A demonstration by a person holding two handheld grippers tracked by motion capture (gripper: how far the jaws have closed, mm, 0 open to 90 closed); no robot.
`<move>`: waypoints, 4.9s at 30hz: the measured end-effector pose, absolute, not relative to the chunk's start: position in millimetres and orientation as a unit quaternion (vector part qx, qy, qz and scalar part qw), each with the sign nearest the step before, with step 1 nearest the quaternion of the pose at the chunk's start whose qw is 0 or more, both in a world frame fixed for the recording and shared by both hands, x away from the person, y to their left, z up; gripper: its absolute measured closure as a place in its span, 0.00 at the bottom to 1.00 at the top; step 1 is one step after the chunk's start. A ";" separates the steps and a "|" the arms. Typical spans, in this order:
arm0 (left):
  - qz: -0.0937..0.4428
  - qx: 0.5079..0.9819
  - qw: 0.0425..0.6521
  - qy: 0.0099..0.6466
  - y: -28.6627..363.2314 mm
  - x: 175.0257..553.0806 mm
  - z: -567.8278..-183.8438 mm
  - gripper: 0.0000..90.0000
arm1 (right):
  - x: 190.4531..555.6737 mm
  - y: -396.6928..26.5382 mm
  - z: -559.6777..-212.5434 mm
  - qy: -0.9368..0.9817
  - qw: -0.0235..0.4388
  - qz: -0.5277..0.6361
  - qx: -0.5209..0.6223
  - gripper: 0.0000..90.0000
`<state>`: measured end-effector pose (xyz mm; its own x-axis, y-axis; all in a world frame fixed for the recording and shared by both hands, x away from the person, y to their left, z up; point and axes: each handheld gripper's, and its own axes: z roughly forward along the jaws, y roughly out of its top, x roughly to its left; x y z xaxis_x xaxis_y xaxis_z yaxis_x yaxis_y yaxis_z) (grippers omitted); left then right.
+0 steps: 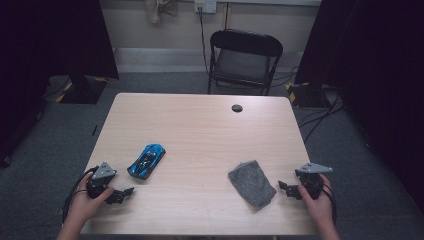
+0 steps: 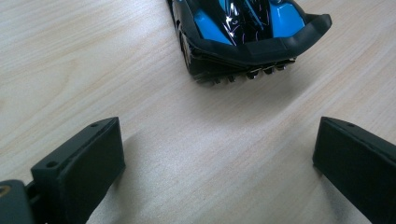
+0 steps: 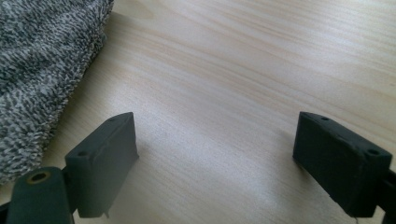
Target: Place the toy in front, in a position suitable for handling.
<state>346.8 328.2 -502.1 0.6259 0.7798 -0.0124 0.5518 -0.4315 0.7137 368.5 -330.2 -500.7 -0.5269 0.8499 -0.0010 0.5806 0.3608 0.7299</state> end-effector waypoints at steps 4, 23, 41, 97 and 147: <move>0.162 0.830 0.349 0.403 327.1 346.9 -502.0 0.01 | 368.6 -330.3 -500.7 0.802 0.193 0.347 0.446 0.14; 0.144 0.822 0.328 0.443 314.3 349.4 -485.7 0.19 | 368.8 -330.4 -500.6 0.802 0.193 0.347 0.445 0.14; 0.146 0.788 0.364 0.474 296.8 370.7 -446.5 0.18 | 368.7 -330.3 -500.7 0.802 0.193 0.348 0.445 0.14; 0.170 0.803 0.289 0.493 241.2 437.2 -487.7 0.23 | 368.7 -328.0 -500.8 0.801 0.193 0.346 0.448 0.13; 0.148 0.815 0.293 0.477 220.0 430.2 -464.1 0.30 | 368.7 -328.0 -500.8 0.801 0.192 0.347 0.448 0.13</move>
<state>430.2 220.0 -464.1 0.5008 0.8647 -0.0379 0.6914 -0.3733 0.6186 368.7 -328.0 -500.8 -0.5240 0.8517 0.0023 0.5849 0.3579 0.7278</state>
